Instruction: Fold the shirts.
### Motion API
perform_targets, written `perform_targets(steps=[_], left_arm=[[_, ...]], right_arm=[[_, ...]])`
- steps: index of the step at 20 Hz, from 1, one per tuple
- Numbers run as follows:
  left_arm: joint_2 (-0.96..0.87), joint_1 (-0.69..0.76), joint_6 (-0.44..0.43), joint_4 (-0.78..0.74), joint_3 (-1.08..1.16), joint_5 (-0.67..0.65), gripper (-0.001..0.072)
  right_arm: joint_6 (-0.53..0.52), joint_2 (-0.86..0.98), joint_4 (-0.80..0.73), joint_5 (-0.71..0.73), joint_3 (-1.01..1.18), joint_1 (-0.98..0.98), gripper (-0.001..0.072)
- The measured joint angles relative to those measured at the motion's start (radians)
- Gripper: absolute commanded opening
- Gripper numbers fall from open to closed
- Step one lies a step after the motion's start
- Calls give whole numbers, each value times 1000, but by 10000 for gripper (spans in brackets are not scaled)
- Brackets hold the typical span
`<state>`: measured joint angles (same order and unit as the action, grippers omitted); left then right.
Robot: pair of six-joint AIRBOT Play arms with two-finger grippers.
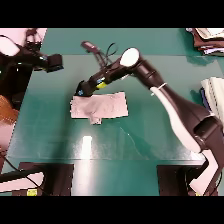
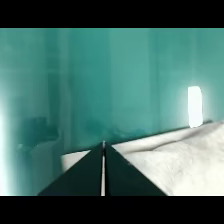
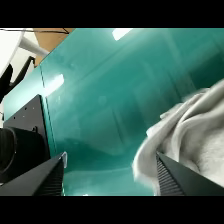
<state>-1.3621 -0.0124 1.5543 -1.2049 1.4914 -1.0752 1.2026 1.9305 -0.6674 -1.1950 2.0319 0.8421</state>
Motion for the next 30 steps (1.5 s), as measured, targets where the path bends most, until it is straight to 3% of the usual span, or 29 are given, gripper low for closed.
perform_targets(steps=[1, 5, 9, 13, 15, 17, 23, 26, 27, 30], left_arm=[[10, -14, -8, -4, 0, -13, 25], [32, -44, -33, -13, 0, -61, 25], [38, -51, -50, -14, -1, -94, 25], [39, -53, -63, -14, -1, -111, 25], [39, -53, -66, -14, -1, -115, 25], [39, -54, -67, -13, -1, -116, 25], [39, -55, -70, 4, -1, -118, 25], [39, -55, -70, 6, -1, -119, 25], [39, -55, -70, 7, -1, -119, 25], [39, -55, -70, 8, -1, -119, 25]], right_arm=[[-1, 13, 3, 0, -2, 7, 470], [-4, 0, 6, -90, -93, -39, 426], [-5, -106, 7, -129, -309, -160, 427], [9, -249, -22, -74, -576, -312, 427], [22, -308, -44, -28, -698, -382, 452], [27, -350, -47, 24, -798, -432, 639], [21, -321, 31, 136, -940, -461, 623], [-24, -266, 164, 161, -951, -420, 616], [-34, -248, 191, 172, -945, -405, 569], [-54, -194, 229, 199, -889, -355, 561]])
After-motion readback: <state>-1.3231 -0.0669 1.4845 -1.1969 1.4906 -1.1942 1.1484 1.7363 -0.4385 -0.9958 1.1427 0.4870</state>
